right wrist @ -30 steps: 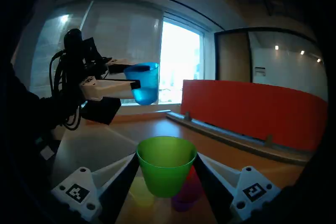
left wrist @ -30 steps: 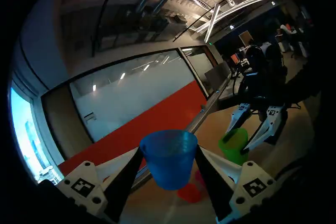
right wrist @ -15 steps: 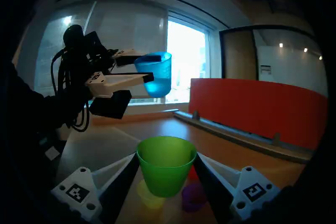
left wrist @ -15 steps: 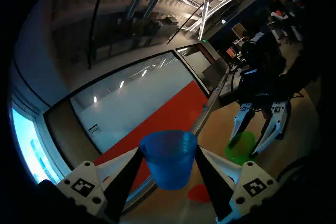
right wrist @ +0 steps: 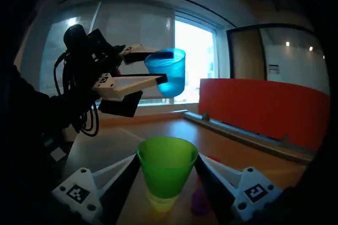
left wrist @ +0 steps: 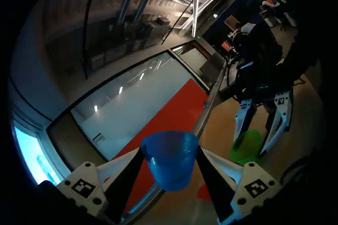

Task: Pour water

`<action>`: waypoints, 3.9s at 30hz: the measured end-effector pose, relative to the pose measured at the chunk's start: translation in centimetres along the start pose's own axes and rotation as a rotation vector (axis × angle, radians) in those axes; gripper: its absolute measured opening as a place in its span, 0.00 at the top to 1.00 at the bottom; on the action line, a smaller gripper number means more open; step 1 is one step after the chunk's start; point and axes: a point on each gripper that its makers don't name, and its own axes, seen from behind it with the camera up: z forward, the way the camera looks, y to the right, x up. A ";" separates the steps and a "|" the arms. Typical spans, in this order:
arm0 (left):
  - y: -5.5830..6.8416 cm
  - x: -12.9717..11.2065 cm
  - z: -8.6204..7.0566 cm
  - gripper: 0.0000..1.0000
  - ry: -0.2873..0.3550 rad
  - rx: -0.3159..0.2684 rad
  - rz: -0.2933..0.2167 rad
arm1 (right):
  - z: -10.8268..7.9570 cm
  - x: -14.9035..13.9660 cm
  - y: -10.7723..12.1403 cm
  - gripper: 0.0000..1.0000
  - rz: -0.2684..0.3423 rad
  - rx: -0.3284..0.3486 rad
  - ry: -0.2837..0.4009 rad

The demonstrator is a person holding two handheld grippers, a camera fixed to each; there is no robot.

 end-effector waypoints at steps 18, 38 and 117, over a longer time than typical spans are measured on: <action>0.0 0.9 0.5 0.14 0.012 0.000 0.106 | 1.4 0.3 -1.1 0.09 -0.004 0.043 -0.008; -0.6 1.6 0.9 0.14 0.022 0.017 0.229 | 2.2 0.7 -1.1 0.09 -0.007 0.054 -0.007; -0.9 3.3 1.4 0.14 0.037 0.033 0.476 | 1.7 1.2 -1.0 0.09 -0.033 0.056 -0.003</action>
